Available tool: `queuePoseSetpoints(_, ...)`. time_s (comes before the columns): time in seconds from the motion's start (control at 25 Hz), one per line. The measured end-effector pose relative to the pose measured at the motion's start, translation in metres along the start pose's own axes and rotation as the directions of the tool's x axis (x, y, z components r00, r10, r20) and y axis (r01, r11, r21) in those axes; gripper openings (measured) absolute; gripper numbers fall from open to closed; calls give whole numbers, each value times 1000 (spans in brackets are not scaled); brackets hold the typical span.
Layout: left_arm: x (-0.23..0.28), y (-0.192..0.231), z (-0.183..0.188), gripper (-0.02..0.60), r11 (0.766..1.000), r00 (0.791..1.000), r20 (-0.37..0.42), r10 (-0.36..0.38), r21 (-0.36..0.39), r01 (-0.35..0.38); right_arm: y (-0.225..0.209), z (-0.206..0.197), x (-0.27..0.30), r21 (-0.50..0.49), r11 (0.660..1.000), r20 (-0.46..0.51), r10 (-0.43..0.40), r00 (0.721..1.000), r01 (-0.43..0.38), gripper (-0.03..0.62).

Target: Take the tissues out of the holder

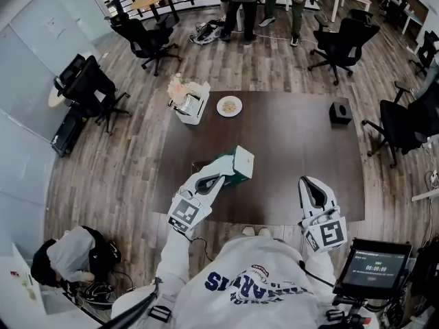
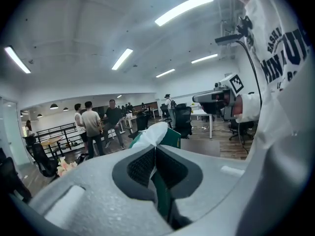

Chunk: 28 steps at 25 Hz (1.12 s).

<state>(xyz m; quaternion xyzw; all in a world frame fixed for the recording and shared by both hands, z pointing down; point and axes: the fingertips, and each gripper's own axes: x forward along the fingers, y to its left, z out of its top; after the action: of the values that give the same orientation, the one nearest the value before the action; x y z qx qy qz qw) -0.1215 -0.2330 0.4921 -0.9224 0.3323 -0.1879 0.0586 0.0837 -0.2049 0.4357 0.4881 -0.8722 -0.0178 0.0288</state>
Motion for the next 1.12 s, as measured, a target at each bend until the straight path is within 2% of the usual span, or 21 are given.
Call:
queuePoseSetpoints(0.24, 47, -11, -37, 9, 997, 995, -74, -71, 25, 73, -3, -4, -3, 1, 1000, -7, -14, 1000, 14, 11)
queuePoseSetpoints(0.48, 107, -28, -85, 9, 986, 977, -166, -133, 74, 147, -19, -12, -15, 0, 997, -22, -73, 997, 73, 11)
queuePoseSetpoints(0.76, 171, -54, -125, 9, 971, 962, -213, -171, 127, 200, -37, -25, -34, -2, 990, -41, -140, 989, 140, 11)
queuePoseSetpoints(0.92, 206, -68, -153, 9, 951, 941, -289, -177, 196, 239, -36, -25, -35, -5, 990, -47, -140, 989, 140, 11)
queuePoseSetpoints(1.12, 242, -83, -195, 9, 923, 902, -392, -182, 247, 294, -36, -26, -38, -11, 990, -54, -138, 989, 137, 11)
